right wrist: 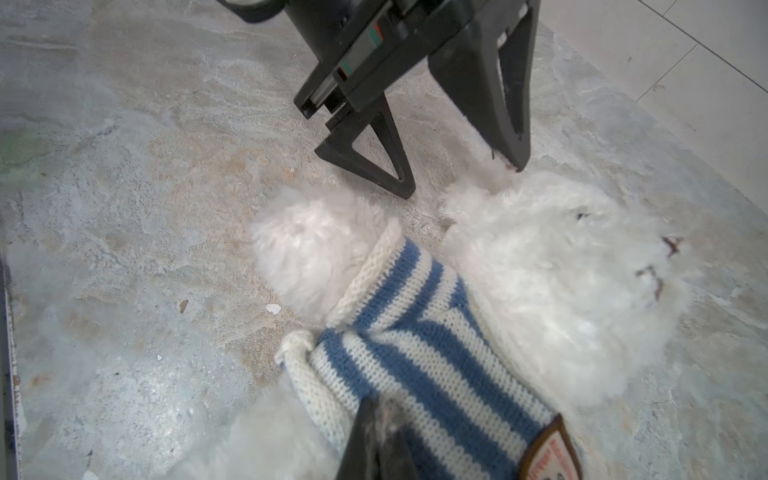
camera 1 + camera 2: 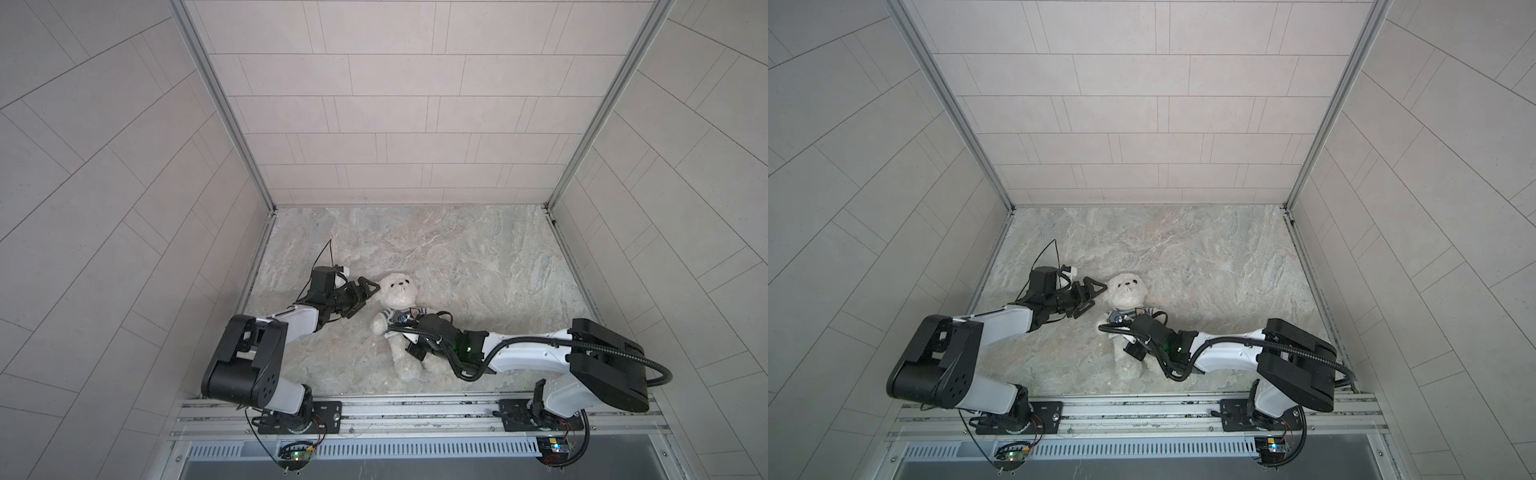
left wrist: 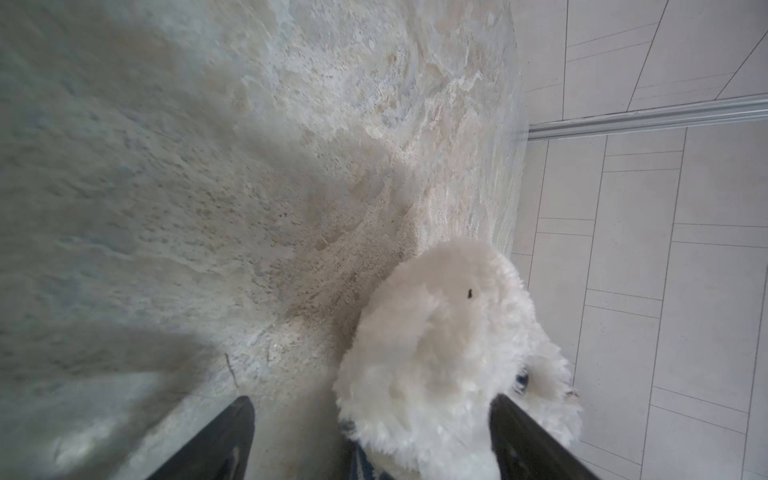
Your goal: Dress the teddy bear
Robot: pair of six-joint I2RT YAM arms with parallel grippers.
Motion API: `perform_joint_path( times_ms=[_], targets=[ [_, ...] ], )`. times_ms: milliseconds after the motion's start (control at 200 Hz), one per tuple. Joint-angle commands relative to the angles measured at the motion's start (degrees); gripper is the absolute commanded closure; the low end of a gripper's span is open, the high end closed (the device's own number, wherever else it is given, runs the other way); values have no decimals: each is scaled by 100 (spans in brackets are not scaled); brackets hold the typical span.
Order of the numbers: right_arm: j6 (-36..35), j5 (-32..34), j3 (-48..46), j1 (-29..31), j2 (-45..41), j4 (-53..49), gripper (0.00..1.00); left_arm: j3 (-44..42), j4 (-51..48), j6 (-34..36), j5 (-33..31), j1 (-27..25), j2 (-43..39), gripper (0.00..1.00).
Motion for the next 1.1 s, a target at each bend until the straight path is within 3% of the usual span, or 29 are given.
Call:
perform_joint_path(
  times_ms=[0, 205, 305, 446, 701, 876, 1091],
  targets=[
    [167, -177, -67, -12, 71, 75, 95, 78, 893, -469, 234, -48, 333, 18],
    [273, -378, -294, 7, 84, 80, 96, 248, 1255, -689, 272, -378, 561, 28],
    [290, -381, -341, 43, 73, 122, 96, 268, 1472, -832, 222, -509, 698, 39],
    [300, -379, -432, 72, -1, 142, 97, 291, 1737, -949, 113, -652, 807, 57],
    [233, -283, -636, 254, -401, 37, 97, 283, 1979, -1013, 78, -742, 736, 100],
    [-198, 297, -421, 580, -1107, -818, 91, 354, 1723, -577, 234, -877, 12, 100],
    [-691, 864, -325, 740, -2303, -1448, 76, 522, 683, 269, 325, -1176, -1241, 100]
  ],
)
